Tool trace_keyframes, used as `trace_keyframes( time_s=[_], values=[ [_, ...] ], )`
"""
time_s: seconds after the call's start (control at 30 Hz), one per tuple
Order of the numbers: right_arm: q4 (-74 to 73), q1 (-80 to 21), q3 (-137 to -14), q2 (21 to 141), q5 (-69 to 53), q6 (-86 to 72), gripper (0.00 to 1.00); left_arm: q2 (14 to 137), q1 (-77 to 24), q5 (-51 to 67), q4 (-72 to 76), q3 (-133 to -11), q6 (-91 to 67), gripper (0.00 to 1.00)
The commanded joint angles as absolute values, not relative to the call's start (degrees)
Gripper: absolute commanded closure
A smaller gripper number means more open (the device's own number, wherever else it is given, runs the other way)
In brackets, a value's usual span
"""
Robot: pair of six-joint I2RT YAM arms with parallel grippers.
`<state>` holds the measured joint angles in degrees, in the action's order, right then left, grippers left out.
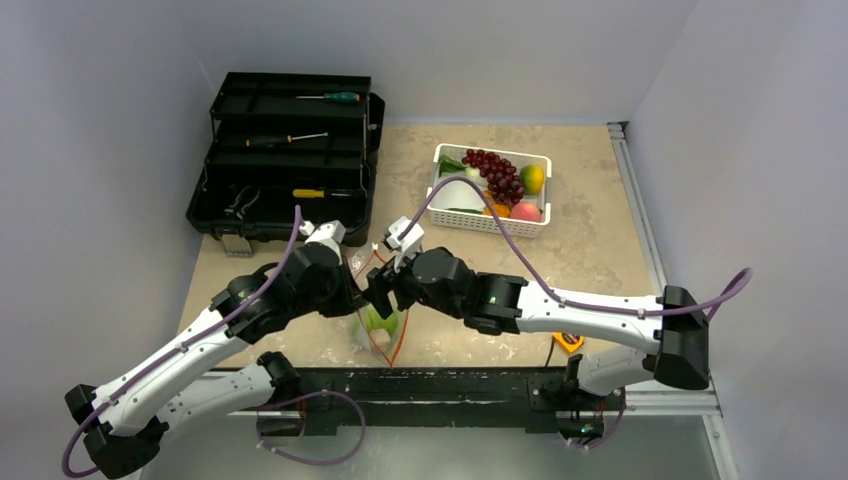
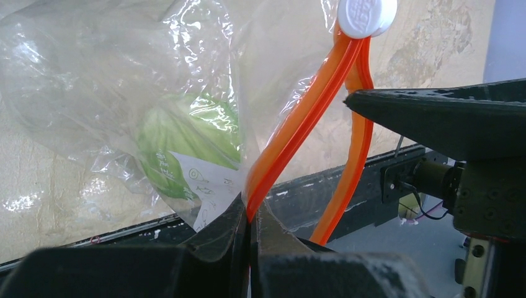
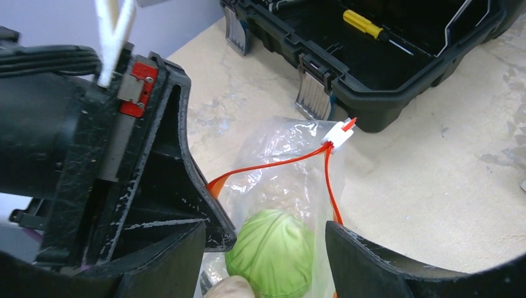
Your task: Place the food in the zip-top bag and seal the zipper
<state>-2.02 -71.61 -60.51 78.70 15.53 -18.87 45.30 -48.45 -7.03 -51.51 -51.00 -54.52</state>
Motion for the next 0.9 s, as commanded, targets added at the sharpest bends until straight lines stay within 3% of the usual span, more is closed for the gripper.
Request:
trace_keyframes(
  time_s=[0.0,0.33,0.6,0.87],
  values=[
    [-0.6,-71.6,-60.5,73.2,16.2,-19.7,0.30,44.9,-48.6,-6.2,-49.8,-51.7,-55.5,1.00],
    [-4.0,-68.5,-58.1,66.0,26.0,-17.2,0.28,45.0,-48.7,-6.0,-49.6,-51.7,-55.7,1.00],
    [-10.6,-52.1,-60.8,66.5,31.6,-22.1,0.29,44.6,-48.6,-6.1,-50.0,-51.5,-55.6,1.00],
    [-13.9,-35.9,-66.2,75.6,30.6,-25.3,0.31,44.8,-48.6,-5.8,-49.9,-51.7,-55.6,1.00]
  ],
)
